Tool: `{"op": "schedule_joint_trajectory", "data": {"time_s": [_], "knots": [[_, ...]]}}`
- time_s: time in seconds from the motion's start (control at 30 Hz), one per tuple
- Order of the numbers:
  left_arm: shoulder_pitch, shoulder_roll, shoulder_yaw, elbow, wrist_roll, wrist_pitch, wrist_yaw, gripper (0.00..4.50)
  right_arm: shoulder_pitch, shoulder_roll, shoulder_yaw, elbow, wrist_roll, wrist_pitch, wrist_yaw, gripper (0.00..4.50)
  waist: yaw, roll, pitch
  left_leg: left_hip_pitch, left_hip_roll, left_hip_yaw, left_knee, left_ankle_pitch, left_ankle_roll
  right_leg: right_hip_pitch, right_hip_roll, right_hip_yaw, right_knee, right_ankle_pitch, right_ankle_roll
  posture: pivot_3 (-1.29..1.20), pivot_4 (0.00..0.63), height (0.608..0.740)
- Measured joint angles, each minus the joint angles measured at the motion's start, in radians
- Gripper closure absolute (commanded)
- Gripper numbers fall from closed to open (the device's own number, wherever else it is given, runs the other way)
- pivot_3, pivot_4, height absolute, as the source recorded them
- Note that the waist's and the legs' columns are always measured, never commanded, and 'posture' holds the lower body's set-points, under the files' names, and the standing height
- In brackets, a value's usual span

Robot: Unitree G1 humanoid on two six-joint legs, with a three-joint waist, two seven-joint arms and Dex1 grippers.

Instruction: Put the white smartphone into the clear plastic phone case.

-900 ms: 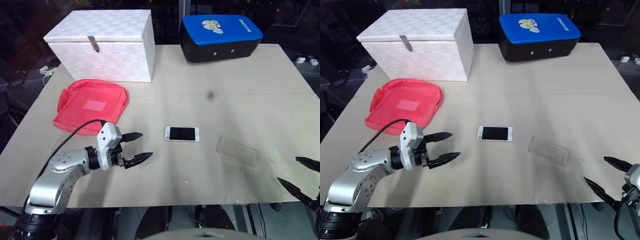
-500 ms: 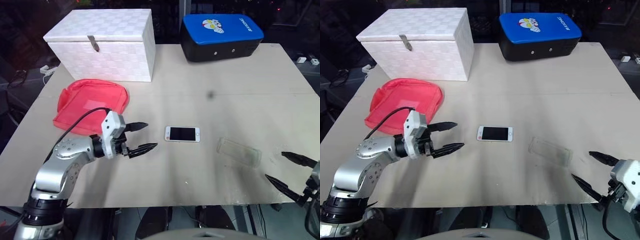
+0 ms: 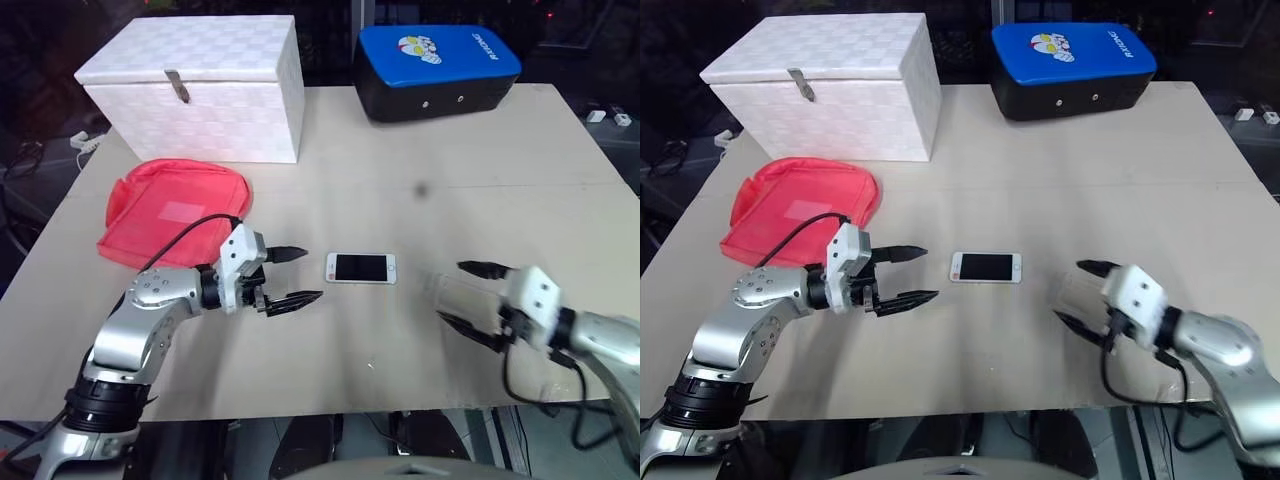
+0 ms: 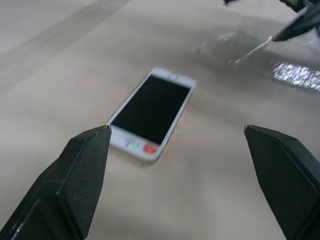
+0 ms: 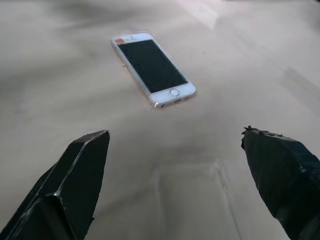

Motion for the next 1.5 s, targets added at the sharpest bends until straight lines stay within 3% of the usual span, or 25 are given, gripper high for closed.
{"op": "schedule_joint_trajectory", "data": {"time_s": [0.13, 0.3, 0.53, 0.8, 0.87, 0.97, 1.03, 1.27, 1.5], "knots": [[-0.112, -0.001, -0.082, 0.081, 0.067, -0.022, -0.043, 0.15, -0.071, 0.001, 0.049, 0.015, -0.004, 0.035, -0.008, 0.0, 0.019, 0.0, 0.0, -0.003, -0.002, -0.001, 0.001, 0.0, 0.0, -0.002, -0.001, -0.002, 0.0, 0.0, 0.0, 0.0, 0.15, 0.74], [-0.269, -0.053, -0.219, 0.26, 0.174, -0.082, -0.109, 0.15, -0.003, -0.045, 0.01, 0.0, 0.014, 0.056, 0.003, 0.0, 0.022, 0.0, 0.0, -0.004, -0.004, -0.003, 0.001, 0.0, 0.0, -0.002, -0.002, -0.003, 0.0, 0.0, 0.001, 0.0, 0.15, 0.74], [-0.489, -0.186, -0.354, 0.572, 0.331, -0.172, -0.141, 0.15, 0.327, -0.077, -0.271, -0.245, 0.135, 0.069, 0.035, 0.0, 0.013, -0.001, 0.0, -0.004, -0.003, -0.002, 0.002, 0.0, 0.001, -0.002, 0.0, -0.001, 0.002, 0.0, 0.002, 0.0, 0.15, 0.74], [-0.573, -0.244, -0.39, 0.749, 0.42, -0.296, -0.176, 0.15, 0.521, -0.02, -0.421, -0.368, 0.171, 0.034, 0.019, 0.0, 0.021, -0.003, -0.007, 0.005, -0.004, -0.004, 0.003, -0.003, 0.006, 0.009, 0.0, -0.004, 0.002, 0.0, 0.003, 0.0, 0.15, 0.74], [-0.574, -0.247, -0.383, 0.755, 0.42, -0.293, -0.197, 0.15, 0.536, -0.015, -0.421, -0.373, 0.169, 0.033, 0.007, 0.0, 0.02, -0.002, -0.009, 0.006, -0.004, -0.004, 0.003, -0.003, 0.006, 0.01, 0.0, -0.004, 0.002, 0.0, 0.003, 0.0, 0.15, 0.74], [-0.576, -0.251, -0.37, 0.757, 0.418, -0.271, -0.213, 0.88, 0.547, -0.001, -0.417, -0.376, 0.159, 0.031, -0.009, 0.0, 0.019, -0.002, -0.009, 0.006, -0.004, -0.004, 0.003, -0.003, 0.006, 0.009, 0.0, -0.003, 0.002, 0.0, 0.003, 0.0, 0.15, 0.74], [-0.576, -0.254, -0.362, 0.758, 0.418, -0.268, -0.22, 1.62, 0.551, 0.001, -0.414, -0.377, 0.153, 0.026, -0.017, 0.0, 0.019, -0.002, -0.009, 0.005, -0.004, -0.004, 0.003, -0.002, 0.005, 0.009, 0.0, -0.003, 0.002, -0.001, 0.003, 0.0, 0.15, 0.74], [-0.525, -0.247, -0.318, 0.698, 0.382, -0.245, -0.237, 1.65, 0.553, 0.006, -0.399, -0.372, 0.135, 0.011, -0.038, 0.0, 0.017, -0.002, -0.009, 0.002, -0.004, -0.004, 0.003, -0.001, 0.003, 0.006, -0.001, -0.002, 0.001, -0.001, 0.003, 0.0, 0.15, 0.74], [-0.473, -0.26, -0.306, 0.51, 0.326, -0.089, -0.251, 1.65, 0.521, -0.004, -0.332, -0.247, 0.036, 0.031, -0.099, 0.0, 0.021, -0.002, -0.008, 0.002, -0.004, -0.004, 0.004, -0.001, 0.004, 0.006, -0.001, -0.003, 0.001, -0.001, 0.003, 0.0, 0.15, 0.74]]}}
